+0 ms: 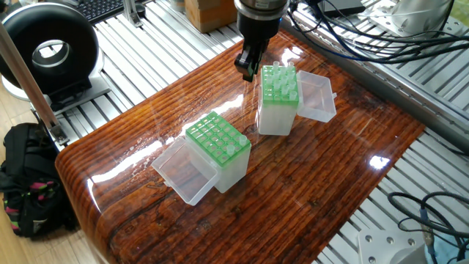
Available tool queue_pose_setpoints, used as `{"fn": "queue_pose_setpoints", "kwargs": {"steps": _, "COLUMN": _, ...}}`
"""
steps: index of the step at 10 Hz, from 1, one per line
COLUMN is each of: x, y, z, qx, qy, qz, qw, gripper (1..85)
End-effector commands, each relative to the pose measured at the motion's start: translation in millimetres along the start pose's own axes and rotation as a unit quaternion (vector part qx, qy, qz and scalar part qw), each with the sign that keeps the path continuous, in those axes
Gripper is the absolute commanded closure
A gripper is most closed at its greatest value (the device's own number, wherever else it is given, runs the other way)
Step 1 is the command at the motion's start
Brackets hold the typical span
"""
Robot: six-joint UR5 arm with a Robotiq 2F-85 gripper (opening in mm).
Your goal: Transfer all large pipette tips from one holder to another
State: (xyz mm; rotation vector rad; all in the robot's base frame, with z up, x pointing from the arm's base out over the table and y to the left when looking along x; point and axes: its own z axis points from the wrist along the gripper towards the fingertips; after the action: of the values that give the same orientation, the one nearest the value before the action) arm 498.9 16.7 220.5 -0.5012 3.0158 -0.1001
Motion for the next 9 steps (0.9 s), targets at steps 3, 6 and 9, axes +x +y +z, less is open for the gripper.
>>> {"fn": "queue_pose_setpoints", "kwargs": {"steps": 3, "x": -27.8, "y": -63.1, "z": 27.0, "qx": -0.026, "qy": -0.017, "qz": -0.039, "qw": 0.9988, "gripper": 58.7}}
{"fn": "queue_pose_setpoints", "kwargs": {"steps": 6, "x": -34.4, "y": -84.3, "z": 49.7, "qx": -0.026, "qy": -0.025, "qz": -0.071, "qw": 0.9968, "gripper": 56.7}}
{"fn": "queue_pose_setpoints", "kwargs": {"steps": 9, "x": -32.5, "y": -84.7, "z": 54.9, "qx": -0.020, "qy": -0.020, "qz": -0.117, "qw": 0.9927, "gripper": 55.7}}
